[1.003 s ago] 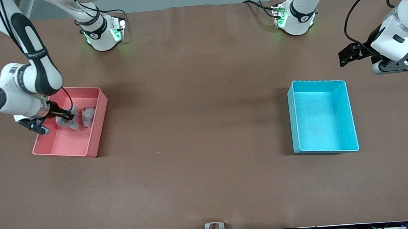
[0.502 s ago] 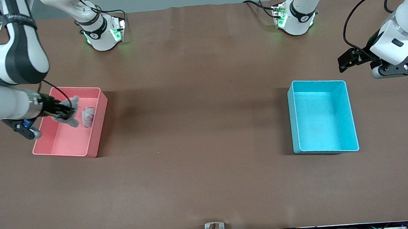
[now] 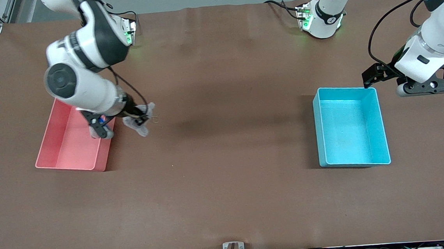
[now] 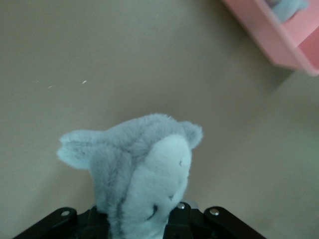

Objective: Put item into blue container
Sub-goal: 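Set the plush on mid-table with the right gripper while the left gripper approaches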

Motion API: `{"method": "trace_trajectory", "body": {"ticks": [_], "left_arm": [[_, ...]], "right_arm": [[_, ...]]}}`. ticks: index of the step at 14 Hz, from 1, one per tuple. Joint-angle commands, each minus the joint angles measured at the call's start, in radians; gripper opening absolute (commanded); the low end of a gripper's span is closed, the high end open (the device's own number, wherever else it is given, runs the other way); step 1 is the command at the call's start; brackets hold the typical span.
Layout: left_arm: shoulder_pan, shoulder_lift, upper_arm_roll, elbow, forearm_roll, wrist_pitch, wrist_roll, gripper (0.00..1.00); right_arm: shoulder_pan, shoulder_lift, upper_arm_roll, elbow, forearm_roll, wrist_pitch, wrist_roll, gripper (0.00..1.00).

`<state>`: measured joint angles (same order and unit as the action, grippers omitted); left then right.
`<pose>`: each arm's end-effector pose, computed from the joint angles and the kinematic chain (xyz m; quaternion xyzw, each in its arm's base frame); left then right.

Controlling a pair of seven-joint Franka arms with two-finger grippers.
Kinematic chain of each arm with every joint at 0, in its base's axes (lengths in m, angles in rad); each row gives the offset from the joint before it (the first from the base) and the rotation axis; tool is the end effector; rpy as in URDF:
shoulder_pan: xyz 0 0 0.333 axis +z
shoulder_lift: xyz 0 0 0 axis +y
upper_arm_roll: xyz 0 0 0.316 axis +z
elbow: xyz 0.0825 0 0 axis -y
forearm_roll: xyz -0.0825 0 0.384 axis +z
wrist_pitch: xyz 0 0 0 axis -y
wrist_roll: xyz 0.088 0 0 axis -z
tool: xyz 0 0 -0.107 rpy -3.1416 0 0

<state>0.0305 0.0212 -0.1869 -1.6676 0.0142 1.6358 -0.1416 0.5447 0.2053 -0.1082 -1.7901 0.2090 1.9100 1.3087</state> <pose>0.5559 -0.0852 0.5726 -0.9996 0.0081 0.0253 0.0089 0.5433 0.2737 0.4302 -0.8855 0.4548 0.0924 0.0233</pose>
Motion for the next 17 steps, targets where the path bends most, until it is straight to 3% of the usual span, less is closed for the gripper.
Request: {"method": "trace_trajectory", "body": {"ticks": [1,4,7,8,10,11,14,17], "left_arm": [[0.0,0.008,-0.005,-0.004,-0.005,0.024,0.011,1.0],[-0.001,0.019,-0.02,-0.006,-0.005,0.036,-0.009,1.0],[-0.001,0.031,-0.037,-0.006,-0.005,0.036,-0.012,1.0],[-0.003,0.032,-0.039,-0.007,-0.005,0.036,-0.012,1.0],[-0.001,0.042,-0.058,-0.011,-0.007,0.033,-0.042,1.0],[-0.003,0.046,-0.069,-0.017,-0.007,0.032,-0.073,1.0],[-0.003,0.059,-0.109,-0.024,-0.007,0.032,-0.142,1.0],[0.002,0.054,-0.163,-0.096,-0.007,0.071,-0.235,1.0]], "right_arm": [[0.121,0.103,-0.013,0.012,0.012,0.154,0.186,0.0],[0.288,0.271,-0.015,0.014,0.007,0.402,0.406,0.0],[0.348,0.386,-0.015,0.017,0.0,0.513,0.445,0.02],[0.359,0.417,-0.015,0.02,0.001,0.535,0.446,0.14],[0.365,0.447,-0.015,0.026,0.006,0.572,0.448,0.77],[0.365,0.448,-0.015,0.028,0.001,0.578,0.448,1.0],[0.338,0.422,-0.022,0.06,-0.005,0.5,0.42,1.0],[0.241,0.324,-0.022,0.139,-0.003,0.243,0.261,1.0]]}}
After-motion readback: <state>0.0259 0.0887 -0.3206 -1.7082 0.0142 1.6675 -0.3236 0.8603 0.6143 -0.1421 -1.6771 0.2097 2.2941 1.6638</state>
